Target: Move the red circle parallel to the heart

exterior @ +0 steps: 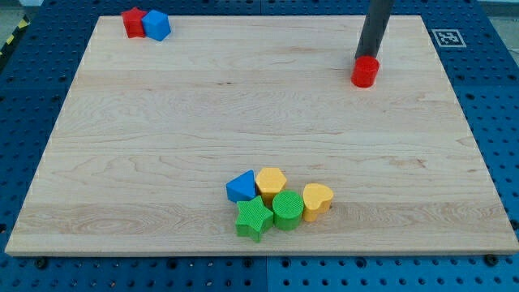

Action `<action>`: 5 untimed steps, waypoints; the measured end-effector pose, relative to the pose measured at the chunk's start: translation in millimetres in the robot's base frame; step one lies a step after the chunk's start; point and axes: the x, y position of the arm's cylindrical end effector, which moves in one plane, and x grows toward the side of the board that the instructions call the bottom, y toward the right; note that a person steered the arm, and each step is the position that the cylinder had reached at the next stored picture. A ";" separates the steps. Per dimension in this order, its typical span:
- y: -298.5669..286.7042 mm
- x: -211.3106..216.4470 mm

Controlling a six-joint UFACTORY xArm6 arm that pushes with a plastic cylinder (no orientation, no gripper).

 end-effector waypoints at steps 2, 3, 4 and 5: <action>34.0 2.8; 21.8 26.8; 7.4 32.8; 7.4 32.8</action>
